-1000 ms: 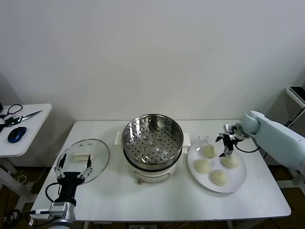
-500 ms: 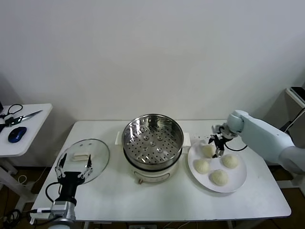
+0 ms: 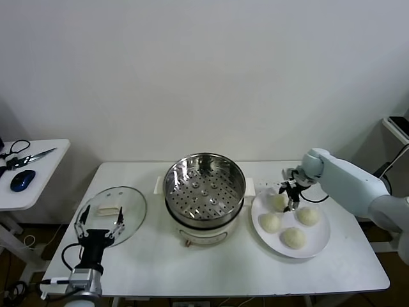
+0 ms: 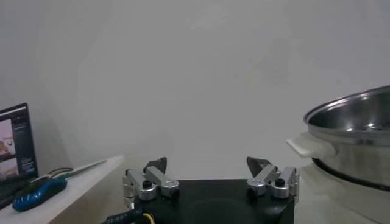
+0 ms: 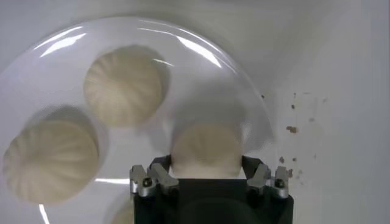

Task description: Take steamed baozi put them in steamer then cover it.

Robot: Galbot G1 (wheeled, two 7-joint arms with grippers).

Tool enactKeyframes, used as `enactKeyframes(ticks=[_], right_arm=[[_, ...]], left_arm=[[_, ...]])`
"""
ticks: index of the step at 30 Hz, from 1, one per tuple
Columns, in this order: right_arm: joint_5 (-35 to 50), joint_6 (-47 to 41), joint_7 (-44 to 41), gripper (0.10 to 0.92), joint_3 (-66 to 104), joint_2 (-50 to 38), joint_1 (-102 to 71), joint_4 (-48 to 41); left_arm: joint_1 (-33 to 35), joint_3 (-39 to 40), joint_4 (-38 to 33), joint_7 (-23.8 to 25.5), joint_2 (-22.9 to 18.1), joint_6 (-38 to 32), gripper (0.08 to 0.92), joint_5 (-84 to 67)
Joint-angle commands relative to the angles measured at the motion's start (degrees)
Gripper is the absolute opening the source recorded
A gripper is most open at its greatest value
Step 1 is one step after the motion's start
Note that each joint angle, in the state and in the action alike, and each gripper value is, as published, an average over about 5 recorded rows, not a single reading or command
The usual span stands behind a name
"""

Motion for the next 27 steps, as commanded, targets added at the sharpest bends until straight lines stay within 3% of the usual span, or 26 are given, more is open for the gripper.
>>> enactKeyframes(ticks=[1,11,19,27], right_arm=[[1.0,0.8,0.0,0.724,-1.6,-0.6,3.1,1.2],[4.3,14.0,-1.2,0.725,-19.0,1.1,25.7,6.7],[-0.3,24.9,-1.8,0.729,-22.9,6.5,38.3,15.3],[-6.0,30.3,0.0,0.729,-21.2,14.8,37.9,20.9]], left_arm=[[0.0,0.0,-0.2,0.0,0.0,0.1,0.823,0.0],[0.9,0.0,-0.6,0.3,0.3,0.2,0.823,0.0],[1.1,0.2,-0.8,0.3,0.6,0.1,0.823,0.0],[1.9,0.4,-0.9,0.7,0.7,0.0,0.823,0.0]])
